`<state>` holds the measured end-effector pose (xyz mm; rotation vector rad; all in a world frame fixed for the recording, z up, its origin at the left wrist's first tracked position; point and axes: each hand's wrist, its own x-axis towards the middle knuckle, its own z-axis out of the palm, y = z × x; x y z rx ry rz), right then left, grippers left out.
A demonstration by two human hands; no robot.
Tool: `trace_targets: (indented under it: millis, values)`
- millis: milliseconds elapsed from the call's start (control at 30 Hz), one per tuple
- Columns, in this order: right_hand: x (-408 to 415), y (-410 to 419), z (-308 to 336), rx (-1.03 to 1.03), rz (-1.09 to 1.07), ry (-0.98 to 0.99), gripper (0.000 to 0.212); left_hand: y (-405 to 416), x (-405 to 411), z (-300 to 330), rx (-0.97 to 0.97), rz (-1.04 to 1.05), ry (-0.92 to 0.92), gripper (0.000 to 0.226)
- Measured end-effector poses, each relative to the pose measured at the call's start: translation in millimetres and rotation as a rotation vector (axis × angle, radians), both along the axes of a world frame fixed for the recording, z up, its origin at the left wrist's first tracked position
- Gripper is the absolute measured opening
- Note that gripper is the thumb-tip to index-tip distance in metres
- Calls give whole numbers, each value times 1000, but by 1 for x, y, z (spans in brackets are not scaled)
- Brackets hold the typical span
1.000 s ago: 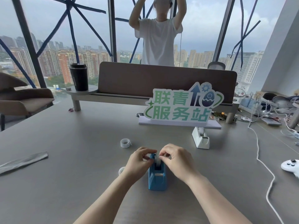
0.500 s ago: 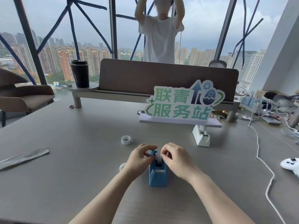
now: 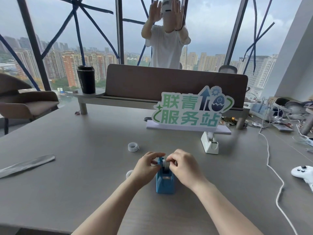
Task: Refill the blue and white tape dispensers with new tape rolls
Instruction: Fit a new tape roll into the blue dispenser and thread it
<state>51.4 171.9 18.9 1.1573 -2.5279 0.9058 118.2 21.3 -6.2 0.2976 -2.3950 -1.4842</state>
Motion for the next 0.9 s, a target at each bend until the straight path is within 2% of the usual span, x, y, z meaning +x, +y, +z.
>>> trace_targets:
  millis: [400, 567, 900]
  values:
    - [10, 4, -7, 5, -41, -39, 13, 5, 9, 0, 48, 15, -18, 52]
    - [21, 13, -9, -23, -35, -39, 13, 8, 17, 4, 49, 20, -29, 62]
    - [48, 26, -21, -124, 11, -61, 18, 25, 41, 11, 52, 73, -35, 59]
